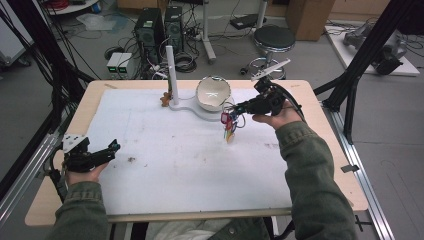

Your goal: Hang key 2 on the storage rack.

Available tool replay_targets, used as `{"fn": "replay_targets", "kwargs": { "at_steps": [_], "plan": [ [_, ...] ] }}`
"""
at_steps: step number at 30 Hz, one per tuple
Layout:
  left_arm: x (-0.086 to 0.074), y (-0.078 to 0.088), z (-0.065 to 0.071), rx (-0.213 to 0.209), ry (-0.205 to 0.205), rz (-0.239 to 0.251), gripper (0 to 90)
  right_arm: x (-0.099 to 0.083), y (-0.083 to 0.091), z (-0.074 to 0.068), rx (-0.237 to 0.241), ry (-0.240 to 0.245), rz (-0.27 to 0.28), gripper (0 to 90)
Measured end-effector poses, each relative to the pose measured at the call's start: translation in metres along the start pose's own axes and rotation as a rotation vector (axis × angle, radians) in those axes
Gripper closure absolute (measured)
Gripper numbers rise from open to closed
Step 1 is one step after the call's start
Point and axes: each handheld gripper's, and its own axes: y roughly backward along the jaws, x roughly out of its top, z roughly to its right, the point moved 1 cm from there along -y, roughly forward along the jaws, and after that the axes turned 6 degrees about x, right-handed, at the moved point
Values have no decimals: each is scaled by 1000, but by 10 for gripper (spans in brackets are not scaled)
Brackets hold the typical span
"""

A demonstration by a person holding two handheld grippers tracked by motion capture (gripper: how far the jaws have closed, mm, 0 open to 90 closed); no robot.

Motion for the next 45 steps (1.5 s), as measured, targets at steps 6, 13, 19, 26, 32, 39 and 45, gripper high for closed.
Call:
{"fn": "replay_targets", "kwargs": {
  "at_steps": [6, 13, 19, 26, 32, 39, 45],
  "plan": [
    [0, 0, 0, -2, 5, 1, 17, 19, -5, -1, 18, 5, -7, 818],
    [0, 0, -1, -5, 13, 3, 17, 32, -14, 2, 40, 9, -1, 818],
    [0, 0, -1, -5, 11, 1, 17, 48, -19, 7, 45, 6, -3, 818],
    [0, -1, -1, -3, 13, -9, 17, 69, -24, 11, 60, 23, -8, 818],
    [-1, -2, -1, -3, 14, -4, 17, 84, -32, 9, 67, 35, -13, 818],
    [0, -2, -2, -4, 16, -2, 17, 101, -45, 6, 85, 53, -22, 817],
    [0, -2, -2, -4, 15, 1, 17, 116, -56, 4, 100, 71, -32, 817]
  ]
}}
